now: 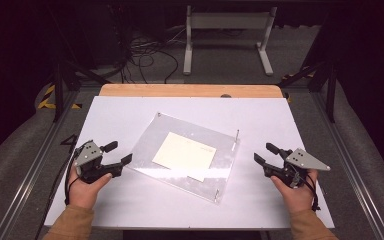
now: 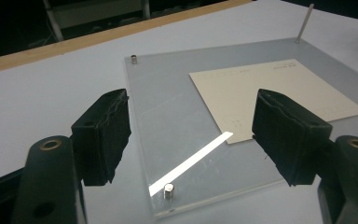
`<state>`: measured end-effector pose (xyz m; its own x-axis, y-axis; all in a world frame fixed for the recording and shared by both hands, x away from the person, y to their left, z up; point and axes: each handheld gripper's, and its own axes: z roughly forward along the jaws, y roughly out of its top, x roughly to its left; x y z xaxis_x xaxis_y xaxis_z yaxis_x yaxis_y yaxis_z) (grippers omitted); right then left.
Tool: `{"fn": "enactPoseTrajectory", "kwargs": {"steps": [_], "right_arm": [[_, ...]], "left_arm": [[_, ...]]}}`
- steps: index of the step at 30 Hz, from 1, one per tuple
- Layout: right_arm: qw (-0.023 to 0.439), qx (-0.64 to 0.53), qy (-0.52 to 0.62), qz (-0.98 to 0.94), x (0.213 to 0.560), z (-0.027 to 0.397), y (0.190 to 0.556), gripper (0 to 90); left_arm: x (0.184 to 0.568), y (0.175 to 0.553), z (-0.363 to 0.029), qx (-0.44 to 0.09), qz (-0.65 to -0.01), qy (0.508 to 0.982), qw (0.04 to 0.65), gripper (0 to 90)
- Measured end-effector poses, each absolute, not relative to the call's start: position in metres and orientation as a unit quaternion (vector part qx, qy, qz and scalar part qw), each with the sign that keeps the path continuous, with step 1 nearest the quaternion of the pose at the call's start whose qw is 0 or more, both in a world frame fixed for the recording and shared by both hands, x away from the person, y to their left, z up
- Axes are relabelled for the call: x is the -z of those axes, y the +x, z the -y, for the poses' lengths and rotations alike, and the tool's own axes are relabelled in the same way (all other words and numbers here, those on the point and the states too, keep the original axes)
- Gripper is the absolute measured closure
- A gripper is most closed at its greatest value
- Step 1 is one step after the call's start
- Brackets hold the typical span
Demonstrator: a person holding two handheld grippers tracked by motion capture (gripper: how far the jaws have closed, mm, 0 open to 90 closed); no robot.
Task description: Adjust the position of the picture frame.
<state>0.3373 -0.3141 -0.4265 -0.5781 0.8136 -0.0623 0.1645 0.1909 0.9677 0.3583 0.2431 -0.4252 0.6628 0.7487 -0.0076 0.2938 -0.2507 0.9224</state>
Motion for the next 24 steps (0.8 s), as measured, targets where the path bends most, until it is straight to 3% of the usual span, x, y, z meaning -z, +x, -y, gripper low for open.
{"fn": "enactPoseTrajectory", "kwargs": {"steps": [24], "right_arm": [[0.331,-0.537,0.299,-0.716,0.417,0.304,0.33,32.9]], "left_arm": [[0.429,0.36,-0.244,-0.221,-0.342,0.754,0.515,27.3]]}}
